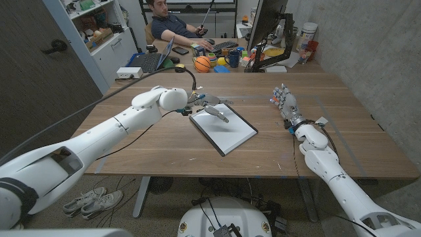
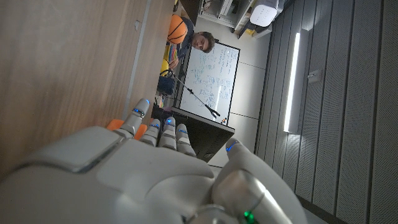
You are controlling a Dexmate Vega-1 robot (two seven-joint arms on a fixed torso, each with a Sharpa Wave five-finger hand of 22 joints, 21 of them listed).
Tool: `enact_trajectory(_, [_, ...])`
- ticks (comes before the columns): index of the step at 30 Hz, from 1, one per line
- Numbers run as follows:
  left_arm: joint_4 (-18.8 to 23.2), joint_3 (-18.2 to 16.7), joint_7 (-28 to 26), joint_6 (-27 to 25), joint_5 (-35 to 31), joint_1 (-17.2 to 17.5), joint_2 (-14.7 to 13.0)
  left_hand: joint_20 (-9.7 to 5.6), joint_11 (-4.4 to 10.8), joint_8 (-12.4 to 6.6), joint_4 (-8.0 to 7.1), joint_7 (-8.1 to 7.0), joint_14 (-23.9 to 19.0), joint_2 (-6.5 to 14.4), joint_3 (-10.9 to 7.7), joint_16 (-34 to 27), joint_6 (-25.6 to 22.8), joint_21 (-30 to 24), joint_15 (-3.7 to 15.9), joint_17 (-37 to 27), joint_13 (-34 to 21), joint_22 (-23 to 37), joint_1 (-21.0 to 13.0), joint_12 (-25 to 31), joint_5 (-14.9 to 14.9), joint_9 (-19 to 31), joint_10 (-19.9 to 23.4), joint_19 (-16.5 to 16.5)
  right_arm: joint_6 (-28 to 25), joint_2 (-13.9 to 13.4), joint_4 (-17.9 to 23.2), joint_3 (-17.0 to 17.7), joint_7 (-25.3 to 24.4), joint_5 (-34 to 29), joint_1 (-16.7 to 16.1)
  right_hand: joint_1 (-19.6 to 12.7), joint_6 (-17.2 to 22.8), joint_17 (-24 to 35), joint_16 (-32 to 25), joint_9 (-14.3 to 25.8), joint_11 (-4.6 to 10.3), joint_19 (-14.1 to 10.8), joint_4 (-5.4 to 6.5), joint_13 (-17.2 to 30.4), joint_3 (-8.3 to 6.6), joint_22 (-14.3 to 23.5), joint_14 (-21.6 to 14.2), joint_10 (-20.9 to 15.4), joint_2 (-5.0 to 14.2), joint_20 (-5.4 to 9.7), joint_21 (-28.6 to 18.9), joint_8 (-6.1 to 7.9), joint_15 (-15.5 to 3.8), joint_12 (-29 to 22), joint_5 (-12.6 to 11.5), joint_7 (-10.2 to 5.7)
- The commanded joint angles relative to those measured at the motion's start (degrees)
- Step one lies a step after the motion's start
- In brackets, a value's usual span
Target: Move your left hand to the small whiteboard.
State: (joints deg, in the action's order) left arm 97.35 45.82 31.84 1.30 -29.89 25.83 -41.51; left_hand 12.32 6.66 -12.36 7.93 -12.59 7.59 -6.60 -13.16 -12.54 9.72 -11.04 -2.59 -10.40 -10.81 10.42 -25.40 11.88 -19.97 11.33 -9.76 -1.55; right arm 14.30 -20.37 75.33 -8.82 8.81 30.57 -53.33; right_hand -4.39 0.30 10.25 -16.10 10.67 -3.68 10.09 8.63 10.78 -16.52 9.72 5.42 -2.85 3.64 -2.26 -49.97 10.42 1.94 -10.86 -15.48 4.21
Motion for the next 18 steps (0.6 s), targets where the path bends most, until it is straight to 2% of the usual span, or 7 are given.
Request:
enact_trajectory(1, [1.13,-0.25,0.37,-1.01,-0.48,0.19,-0.18,0.23,0.5,-0.54,-0.01,-0.13,0.18,0.17,0.13,0.1,2.05,-0.24,0.39,-0.05,-0.12,0.13,-0.64,-0.1,-0.23,0.24,-2.39,-0.27,0.15,0.38,-3.06,0.1,1.91,0.38,2.49,0.52,-0.15,0.2,0.23,0.11,-0.15,1.06,0.02,0.21,0.4,0.3,-0.16,-0.02,0.01,-0.16,0.09,0.39,-0.01,-0.23,-0.34,0.11])
enact_trajectory(9, [1.52,-0.15,0.6,-1.83,-0.41,0.64,-0.16,0.23,0.49,-0.61,-0.07,-0.13,0.19,0.29,0.22,0.15,1.76,-0.2,0.48,-0.05,-0.13,0.12,-0.86,-0.16,-0.26,0.24,-2.34,-0.24,0.4,0.96,-4.7,-0.1,2.9,0.55,3.63,0.56,-0.14,0.19,0.29,0.11,-0.22,1.02,-0.02,0.21,0.51,0.3,-0.22,0.0,0.01,-0.14,0.28,0.4,-0.11,-0.21,-0.42,0.1])
enact_trajectory(18, [0.8,0.49,0.88,-1.04,-0.61,0.14,0.3,0.23,0.54,-0.7,-0.12,-0.13,0.21,0.44,0.34,0.22,1.36,-0.16,0.5,-0.04,-0.15,0.11,-1.16,-0.23,-0.29,0.25,-2.25,-0.22,-0.48,0.34,-3.69,-0.06,2.98,0.22,3.42,0.61,-0.21,0.18,0.39,0.1,-0.15,0.97,-0.06,0.21,0.64,0.31,-0.24,-0.01,0.02,-0.14,0.52,0.38,-0.13,-0.21,-0.51,0.05])
